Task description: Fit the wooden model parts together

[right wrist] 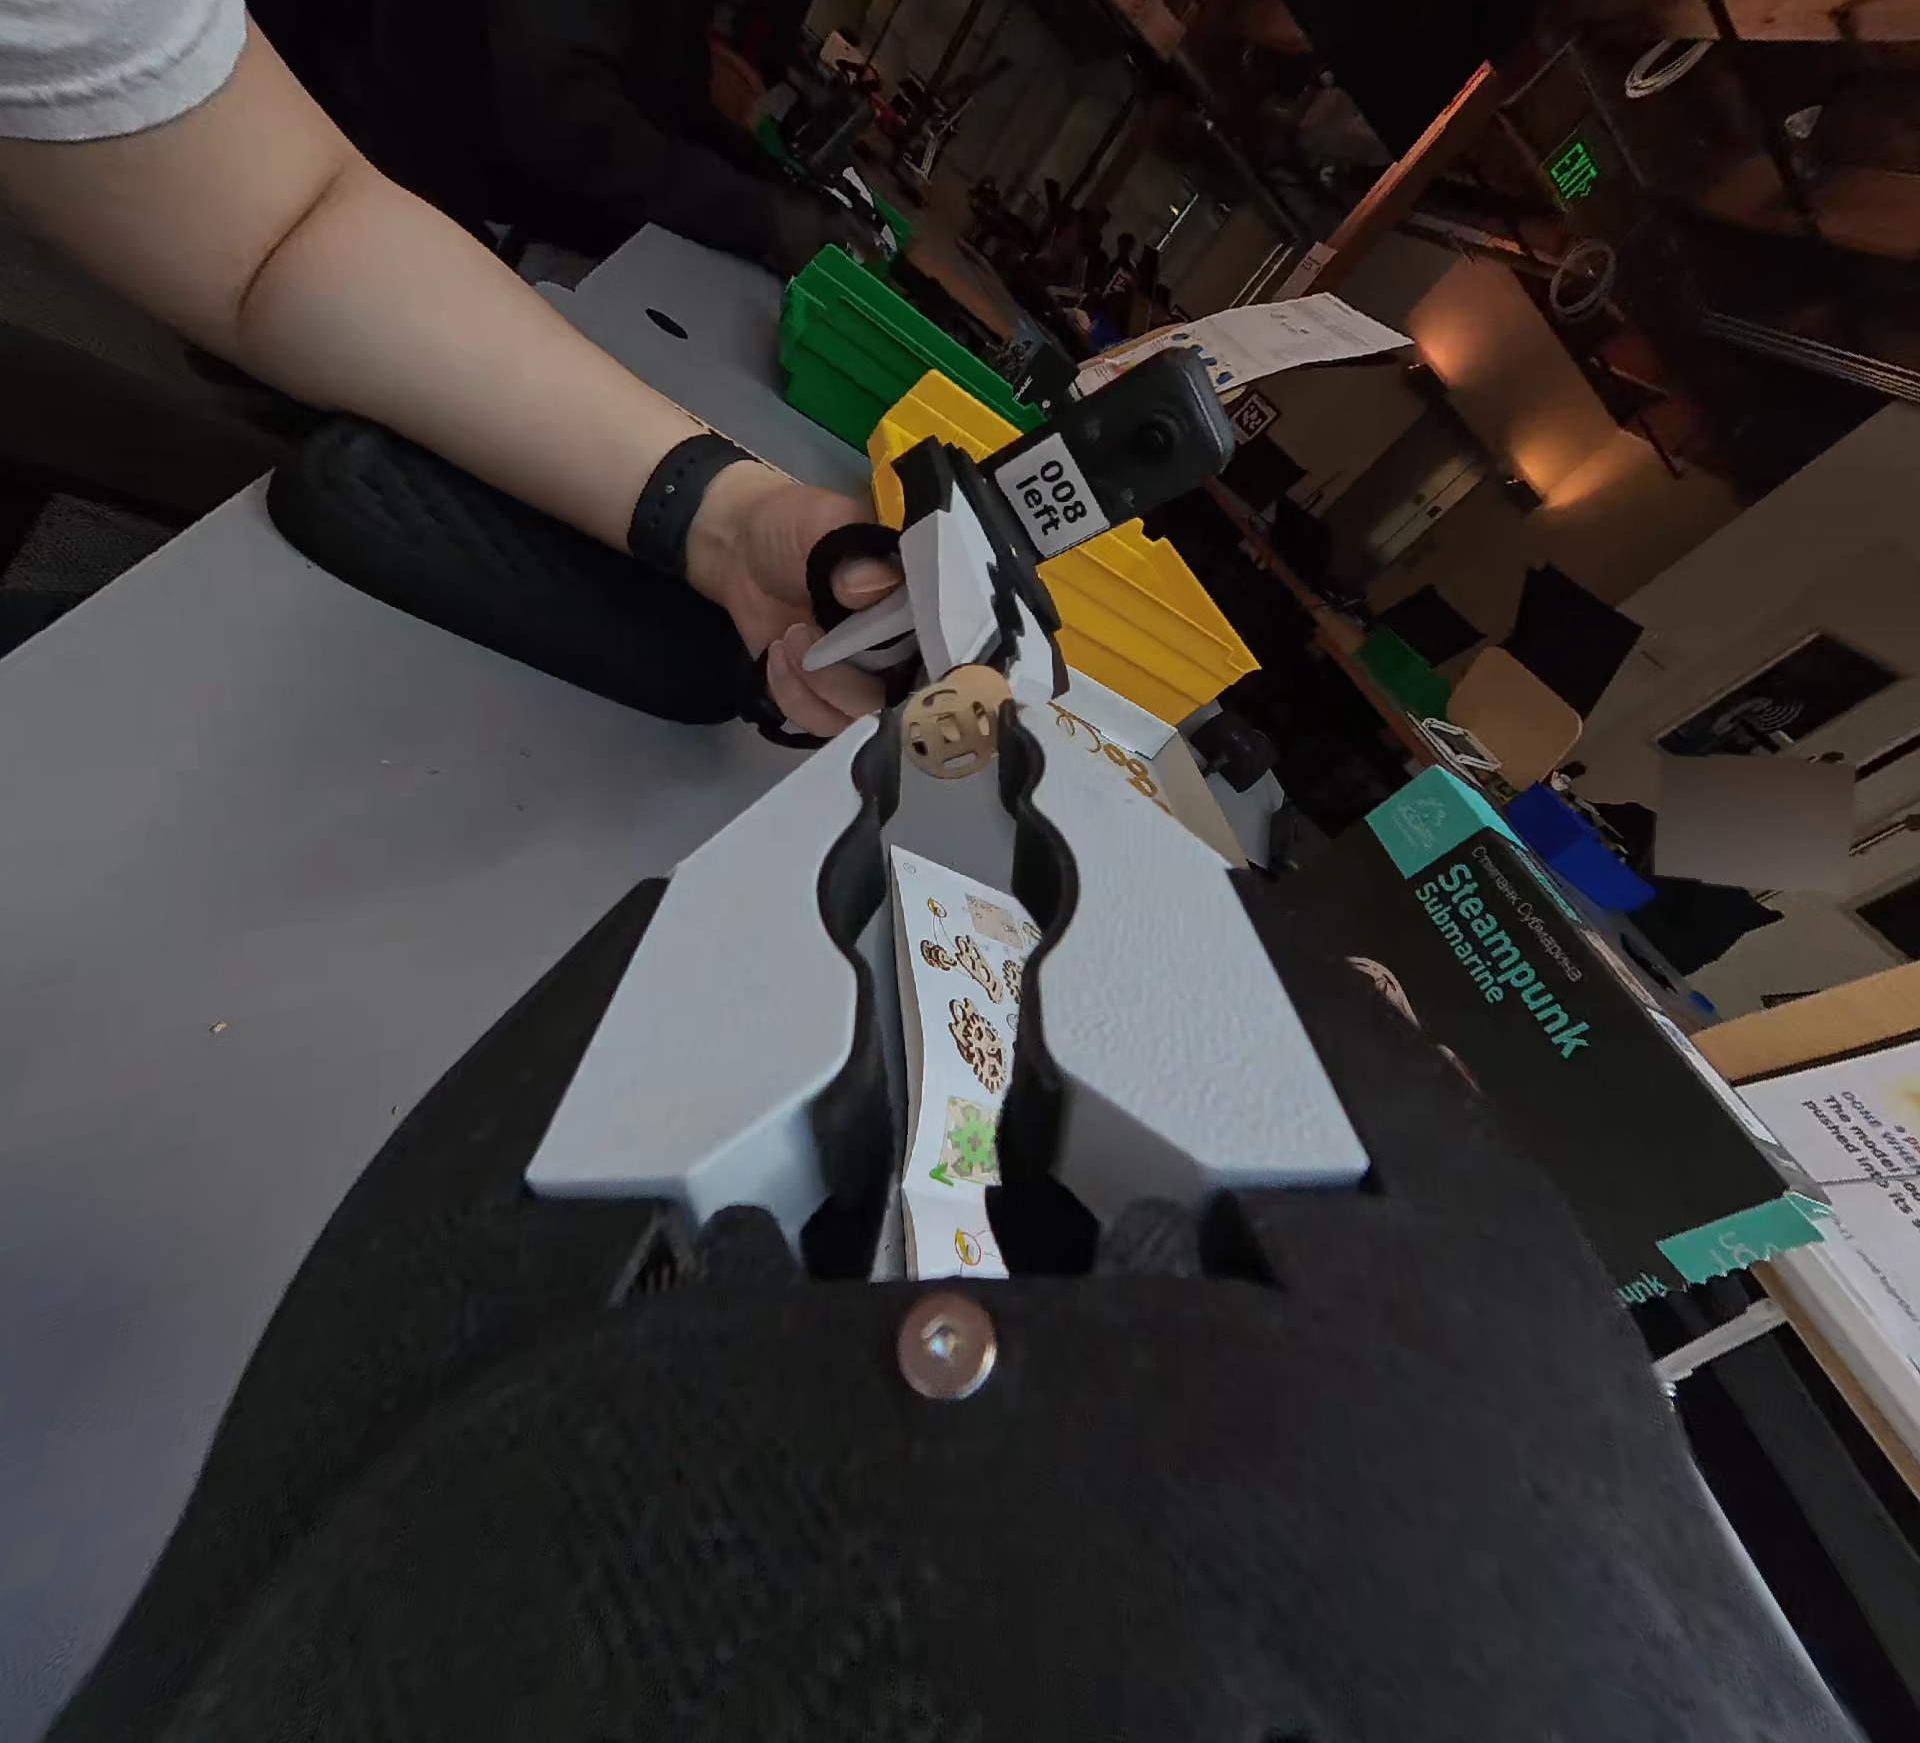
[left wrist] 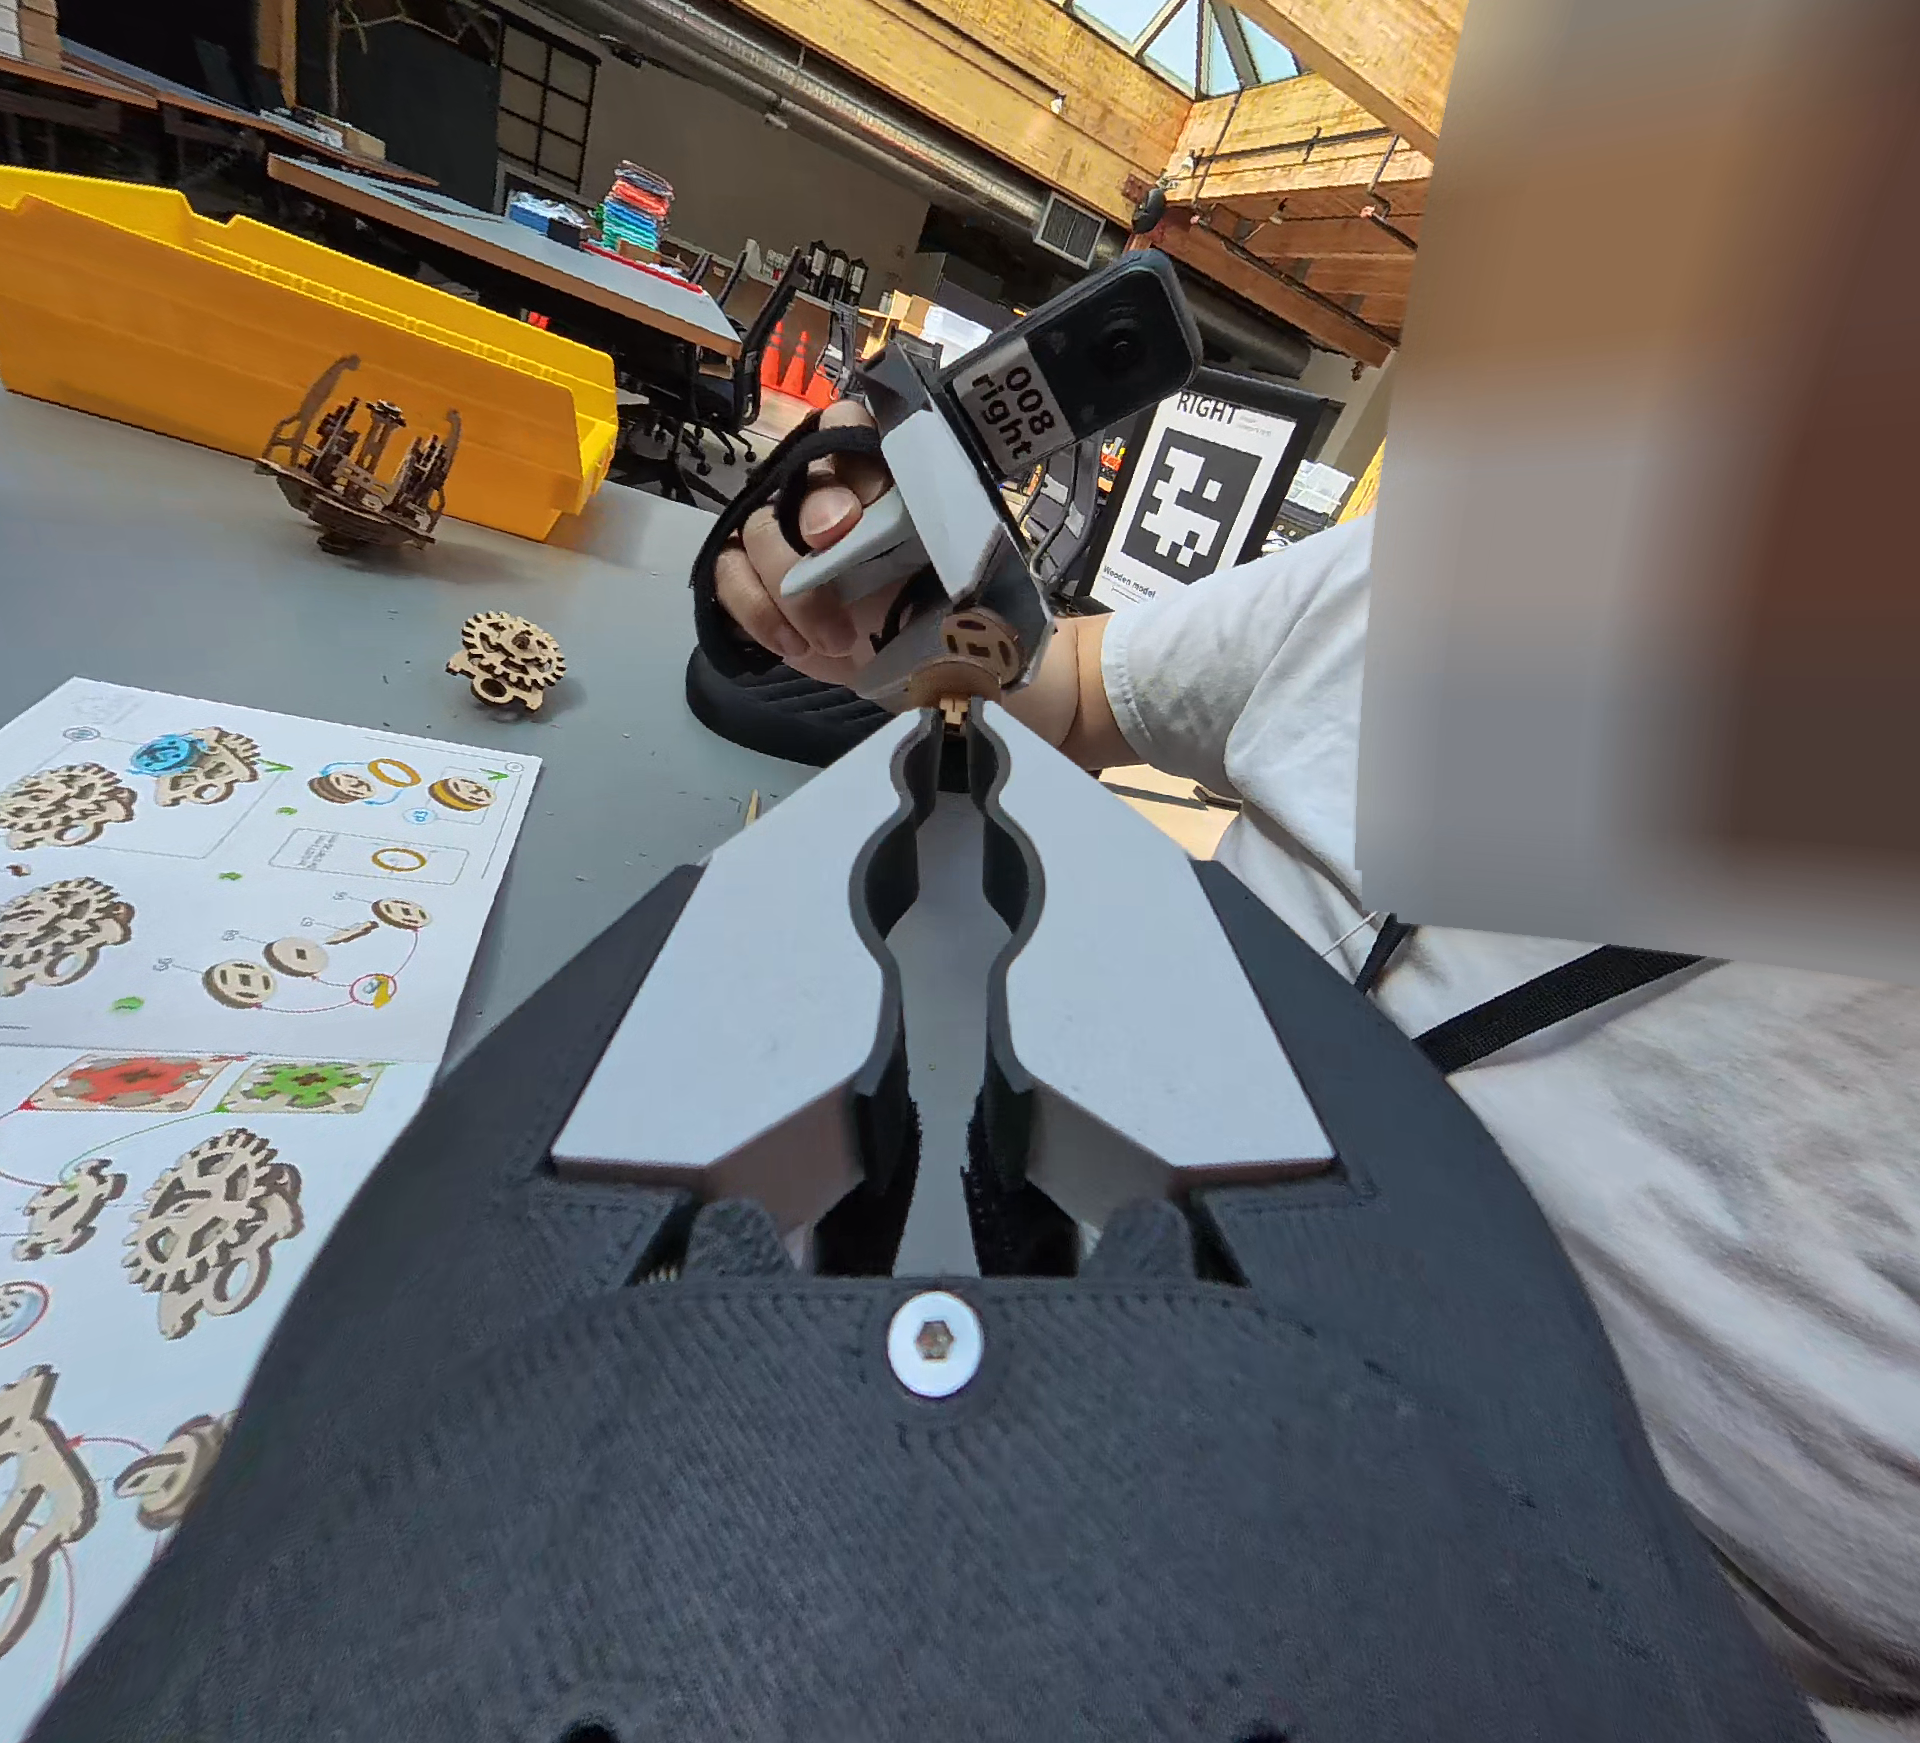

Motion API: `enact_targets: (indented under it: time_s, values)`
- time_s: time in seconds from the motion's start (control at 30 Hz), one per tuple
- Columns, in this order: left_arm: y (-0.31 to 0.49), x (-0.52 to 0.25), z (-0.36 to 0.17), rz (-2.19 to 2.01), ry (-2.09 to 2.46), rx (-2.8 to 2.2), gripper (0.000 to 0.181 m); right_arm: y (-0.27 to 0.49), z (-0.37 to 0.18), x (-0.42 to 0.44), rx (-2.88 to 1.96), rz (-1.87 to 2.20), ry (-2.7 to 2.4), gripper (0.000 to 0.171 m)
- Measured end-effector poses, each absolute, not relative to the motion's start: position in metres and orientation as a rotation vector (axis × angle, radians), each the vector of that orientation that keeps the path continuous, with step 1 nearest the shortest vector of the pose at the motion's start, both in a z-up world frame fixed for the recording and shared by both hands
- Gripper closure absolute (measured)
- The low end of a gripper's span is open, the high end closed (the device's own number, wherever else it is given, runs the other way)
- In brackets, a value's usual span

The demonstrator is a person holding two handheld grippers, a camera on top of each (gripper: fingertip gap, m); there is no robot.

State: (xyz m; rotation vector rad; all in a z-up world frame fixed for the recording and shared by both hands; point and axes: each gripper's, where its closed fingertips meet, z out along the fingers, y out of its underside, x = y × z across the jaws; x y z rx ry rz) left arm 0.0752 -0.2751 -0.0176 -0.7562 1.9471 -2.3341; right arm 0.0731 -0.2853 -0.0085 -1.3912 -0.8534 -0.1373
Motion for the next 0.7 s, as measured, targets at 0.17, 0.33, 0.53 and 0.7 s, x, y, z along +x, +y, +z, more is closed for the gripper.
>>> enact_targets:
  time_s: [0.17, 0.33, 0.53, 0.7]
  values:
    - [-0.288, 0.068, -0.024, -2.4, 2.038, -0.733, 0.179, -0.29, -0.009, 0.061, -1.356, -0.072, -0.9, 0.153]
    - [-0.293, 0.063, -0.021, -2.476, 2.046, -0.708, 0.179, -0.293, -0.011, 0.054, -1.338, -0.044, -0.932, 0.153]
    - [-0.295, 0.059, -0.02, -2.49, 2.061, -0.669, 0.179, -0.293, -0.01, 0.054, -1.336, -0.041, -0.931, 0.153]
    - [-0.296, 0.056, -0.02, -2.496, 2.08, -0.648, 0.179, -0.294, -0.01, 0.051, -1.319, -0.031, -0.943, 0.153]
